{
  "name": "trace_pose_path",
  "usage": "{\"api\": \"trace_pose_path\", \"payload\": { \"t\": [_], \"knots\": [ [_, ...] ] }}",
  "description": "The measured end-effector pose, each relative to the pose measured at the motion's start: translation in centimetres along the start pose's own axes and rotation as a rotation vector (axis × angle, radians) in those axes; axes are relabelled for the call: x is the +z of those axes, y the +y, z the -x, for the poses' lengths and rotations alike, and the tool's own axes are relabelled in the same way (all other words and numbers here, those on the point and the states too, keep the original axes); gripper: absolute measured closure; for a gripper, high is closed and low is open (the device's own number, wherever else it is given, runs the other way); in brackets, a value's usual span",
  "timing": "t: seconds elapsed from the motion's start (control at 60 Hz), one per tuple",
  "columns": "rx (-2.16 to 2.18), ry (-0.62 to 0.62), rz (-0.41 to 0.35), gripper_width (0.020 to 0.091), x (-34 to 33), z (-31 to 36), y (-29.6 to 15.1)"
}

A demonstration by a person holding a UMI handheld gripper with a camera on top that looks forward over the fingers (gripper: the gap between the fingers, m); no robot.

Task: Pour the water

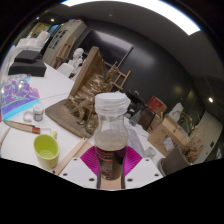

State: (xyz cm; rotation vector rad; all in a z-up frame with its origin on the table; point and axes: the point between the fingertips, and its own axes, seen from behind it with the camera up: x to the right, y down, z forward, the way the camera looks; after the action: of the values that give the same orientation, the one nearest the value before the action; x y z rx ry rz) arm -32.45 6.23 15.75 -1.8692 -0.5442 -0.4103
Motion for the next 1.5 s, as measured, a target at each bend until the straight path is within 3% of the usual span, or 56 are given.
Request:
{"api": "trace_pose_path", "payload": {
  "t": [0.217,0.467,0.567,0.683,0.75,0.833,0.867,1.217,1.5],
  "knots": [
    [0.368,-0.199,0.037,0.084,0.8,5.3,4.0],
    [0.537,-0.234,0.065,0.0824,2.5,8.5,7.4],
    [0.563,-0.224,0.022,0.0801,2.4,8.5,7.3],
    [0.559,-0.225,0.009,0.0705,2.1,8.3,7.2],
    [0.575,-0.226,0.043,0.0628,1.7,8.3,7.6],
    [0.609,-0.21,0.09,0.0292,0.5,7.4,7.9],
    [0.619,-0.205,0.116,0.0236,-0.2,7.0,8.0],
    [0.531,-0.108,0.239,0.0245,-17.9,3.3,4.2],
    [0.509,-0.047,0.239,0.0247,-27.8,4.4,2.0]
  ]
}}
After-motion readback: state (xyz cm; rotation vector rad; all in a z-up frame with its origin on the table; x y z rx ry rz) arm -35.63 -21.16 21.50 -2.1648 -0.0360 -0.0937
